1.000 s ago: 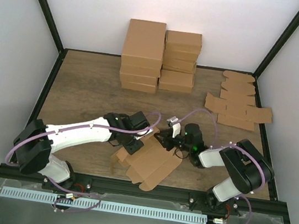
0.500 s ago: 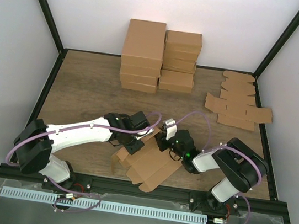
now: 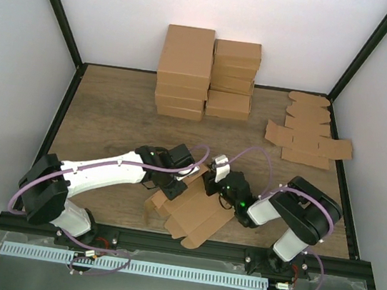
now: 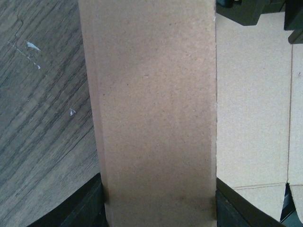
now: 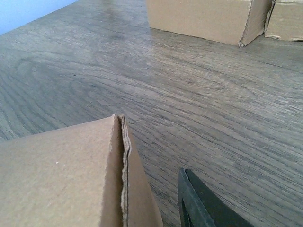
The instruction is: Fold the paper box
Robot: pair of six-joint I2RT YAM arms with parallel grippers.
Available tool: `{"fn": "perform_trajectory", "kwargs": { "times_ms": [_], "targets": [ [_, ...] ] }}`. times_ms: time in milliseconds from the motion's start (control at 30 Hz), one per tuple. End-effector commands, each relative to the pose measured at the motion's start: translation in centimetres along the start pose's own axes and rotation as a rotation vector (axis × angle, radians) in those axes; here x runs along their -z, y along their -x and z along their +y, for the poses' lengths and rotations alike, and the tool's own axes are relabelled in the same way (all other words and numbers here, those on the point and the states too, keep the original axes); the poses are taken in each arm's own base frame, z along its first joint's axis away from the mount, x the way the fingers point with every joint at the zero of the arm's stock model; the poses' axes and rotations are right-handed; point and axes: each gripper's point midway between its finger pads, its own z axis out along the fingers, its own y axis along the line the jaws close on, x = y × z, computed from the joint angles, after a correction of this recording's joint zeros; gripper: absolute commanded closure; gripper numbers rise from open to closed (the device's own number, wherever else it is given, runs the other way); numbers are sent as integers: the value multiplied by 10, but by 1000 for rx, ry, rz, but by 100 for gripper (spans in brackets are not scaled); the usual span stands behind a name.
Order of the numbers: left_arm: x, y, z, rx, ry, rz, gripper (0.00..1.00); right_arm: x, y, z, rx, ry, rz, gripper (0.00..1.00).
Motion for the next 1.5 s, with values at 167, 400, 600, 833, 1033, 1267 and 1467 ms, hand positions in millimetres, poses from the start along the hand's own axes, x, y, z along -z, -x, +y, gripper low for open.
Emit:
{"fn": "perform_trajectory", "kwargs": {
  "times_ms": [167,400,600,833,1033,1267,1467],
  "targets": [
    [4,-2,-3,11,-6,16,48,3,8,-11,41,-121,-55,79],
    [3,-2,-2,16,3,16,48,4,7,-15,26,-160,-48,99],
    [4,1,-3,21,-4,8,48,4,6,-15,22,-184,-44,77],
    [6,4,4,37,39,-2,48,11,2,-14,-10,-172,-34,67],
    [8,7,3,33,34,-5,48,10,-8,-11,5,-181,-8,55],
    [9,7,1,26,22,-4,48,11,-14,-11,2,-176,1,59],
    [9,6,-4,29,-6,-1,48,7,-10,-8,28,-160,-14,68]
  ]
}}
